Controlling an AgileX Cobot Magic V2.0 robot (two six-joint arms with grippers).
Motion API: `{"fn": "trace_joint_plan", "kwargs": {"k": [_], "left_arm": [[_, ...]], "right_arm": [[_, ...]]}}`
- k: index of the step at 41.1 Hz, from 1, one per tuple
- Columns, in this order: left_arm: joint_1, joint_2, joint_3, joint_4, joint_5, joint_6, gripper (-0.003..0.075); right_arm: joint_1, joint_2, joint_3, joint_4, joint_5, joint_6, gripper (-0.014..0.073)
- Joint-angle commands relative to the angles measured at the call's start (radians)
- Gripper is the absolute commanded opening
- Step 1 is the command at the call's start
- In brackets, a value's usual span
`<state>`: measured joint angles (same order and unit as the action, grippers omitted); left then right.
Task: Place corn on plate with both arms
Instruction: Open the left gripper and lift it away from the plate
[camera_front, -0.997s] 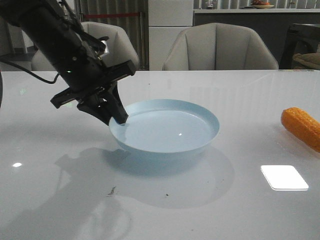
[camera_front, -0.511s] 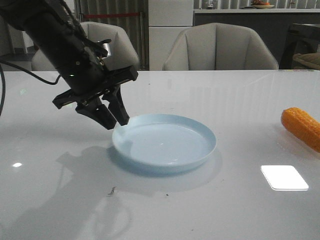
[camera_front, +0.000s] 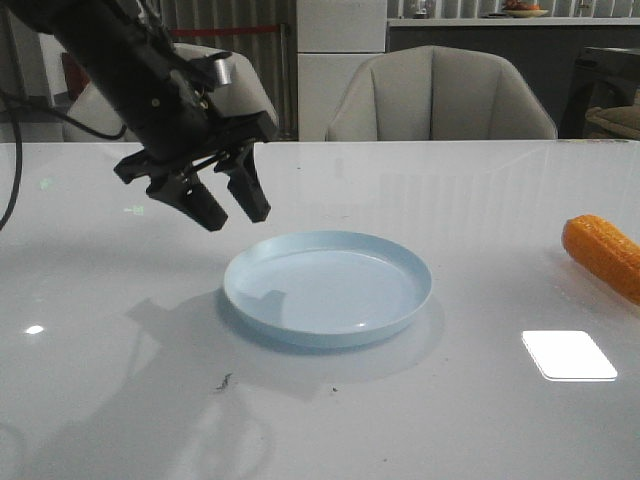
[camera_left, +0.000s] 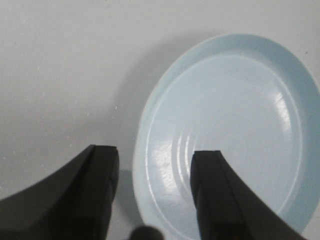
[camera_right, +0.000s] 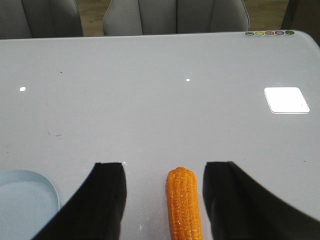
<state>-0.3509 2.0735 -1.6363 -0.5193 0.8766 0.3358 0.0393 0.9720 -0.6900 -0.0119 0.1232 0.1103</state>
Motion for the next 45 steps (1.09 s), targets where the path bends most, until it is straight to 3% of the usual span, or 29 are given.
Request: {"fn": "trace_joint_plan", "kwargs": {"k": [1,10,24,29,34,39,45], "left_arm": [[0.016,-0.057,-0.099,-0.017,0.019,0.035,0.0404],[0.071,-0.104,-0.227,0.058,-0.038,0.013,0.0404],[0.232,-0.364,-0.145,0.254,-0.169,0.01,0.0404],[0.319,-0.5,0.008,0.243,-0.281,0.01,0.0404],[0.404,-0.68,0.3,0.195,-0.47,0.01,0.0403],[0.418,-0.85,0.621,0.195,-0.652,0.073,0.0403],[0.418,-0.981,0.837,0.193,-0.78,0.075,0.0403]], "right_arm": [[-0.001,-0.009,-0.037,-0.008,-0.096,-0.003,0.0462],[-0.001,-0.009,-0.037,-0.008,-0.09,-0.003,0.0462],[-0.001,-0.009,-0.037,-0.008,-0.056,-0.003,0.0462],[-0.001,-0.009,-0.037,-0.008,-0.051,-0.003,0.0462],[-0.001,-0.009,-0.037,-0.008,-0.041,-0.003,0.0462],[-0.001,-0.009,-0.037,-0.007,-0.02,-0.003,0.0462],[-0.001,-0.009,-0.037,-0.007,-0.014,-0.003,0.0462]]}}
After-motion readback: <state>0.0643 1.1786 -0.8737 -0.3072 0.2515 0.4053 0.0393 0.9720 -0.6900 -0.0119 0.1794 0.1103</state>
